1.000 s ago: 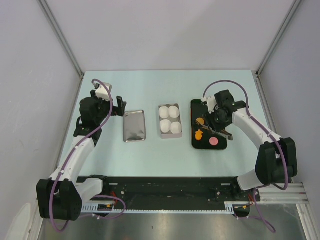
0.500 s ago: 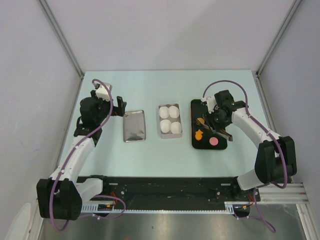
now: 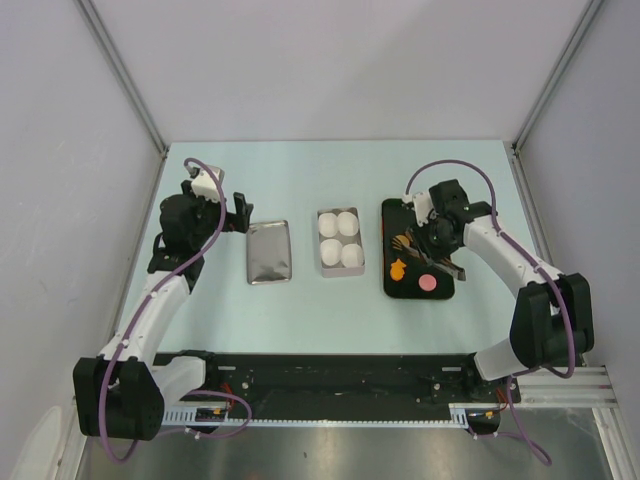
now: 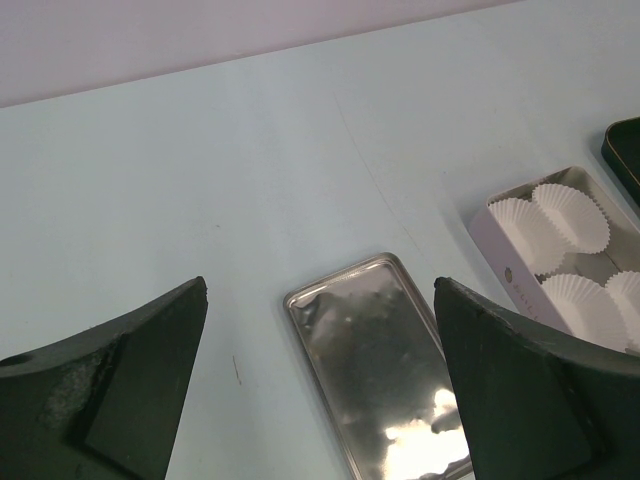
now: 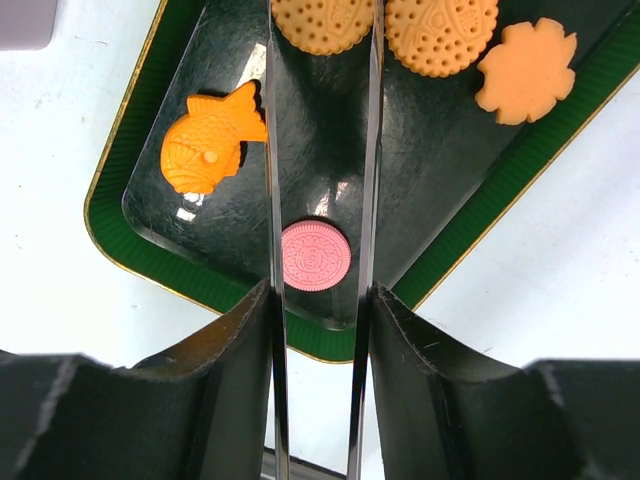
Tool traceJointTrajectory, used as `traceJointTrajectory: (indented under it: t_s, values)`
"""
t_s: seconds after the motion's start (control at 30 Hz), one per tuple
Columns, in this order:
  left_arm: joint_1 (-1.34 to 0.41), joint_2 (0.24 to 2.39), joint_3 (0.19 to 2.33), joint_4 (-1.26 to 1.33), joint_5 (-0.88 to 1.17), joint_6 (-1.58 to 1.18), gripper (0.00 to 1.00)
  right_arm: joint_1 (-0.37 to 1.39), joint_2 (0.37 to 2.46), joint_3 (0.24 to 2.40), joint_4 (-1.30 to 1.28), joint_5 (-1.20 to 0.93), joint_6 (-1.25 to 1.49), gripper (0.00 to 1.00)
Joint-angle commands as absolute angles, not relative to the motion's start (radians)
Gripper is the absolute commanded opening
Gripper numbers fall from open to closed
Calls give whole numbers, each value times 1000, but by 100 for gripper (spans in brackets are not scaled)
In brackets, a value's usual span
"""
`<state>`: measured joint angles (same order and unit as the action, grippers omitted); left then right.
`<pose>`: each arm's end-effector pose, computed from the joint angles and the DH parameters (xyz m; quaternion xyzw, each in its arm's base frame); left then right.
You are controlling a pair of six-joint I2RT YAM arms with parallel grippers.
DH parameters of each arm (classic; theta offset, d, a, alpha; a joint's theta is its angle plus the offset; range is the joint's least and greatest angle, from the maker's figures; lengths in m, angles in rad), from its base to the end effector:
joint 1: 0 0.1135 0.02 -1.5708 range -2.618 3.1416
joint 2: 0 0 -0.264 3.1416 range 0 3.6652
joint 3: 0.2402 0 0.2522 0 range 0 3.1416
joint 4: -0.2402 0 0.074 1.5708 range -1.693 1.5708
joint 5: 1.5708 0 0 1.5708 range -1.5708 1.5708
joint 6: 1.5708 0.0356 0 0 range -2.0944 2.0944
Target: Pack the cookies
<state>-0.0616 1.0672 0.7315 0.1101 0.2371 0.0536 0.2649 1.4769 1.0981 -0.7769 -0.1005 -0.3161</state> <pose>0.2485 -0.0237 0.2964 0.1183 0.7712 -0.0950 0.6183 0.2781 0.0792 0.2414 -0.2898 0.9334 0.0439 0.2070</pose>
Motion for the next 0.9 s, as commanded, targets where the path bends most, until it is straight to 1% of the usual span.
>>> traceJointTrajectory:
  t_s: [0.0, 0.4, 0.87]
  values:
    - [-64, 1065, 729, 138, 227, 69, 100, 261, 1408, 1160, -759, -87, -327, 31]
    - [-66, 1080, 733, 140, 233, 71, 100, 293, 1362, 1261, -707, -81, -319, 31]
    - [-66, 1108, 730, 175, 239, 74, 100, 428, 1488, 1384, -604, -87, -318, 33]
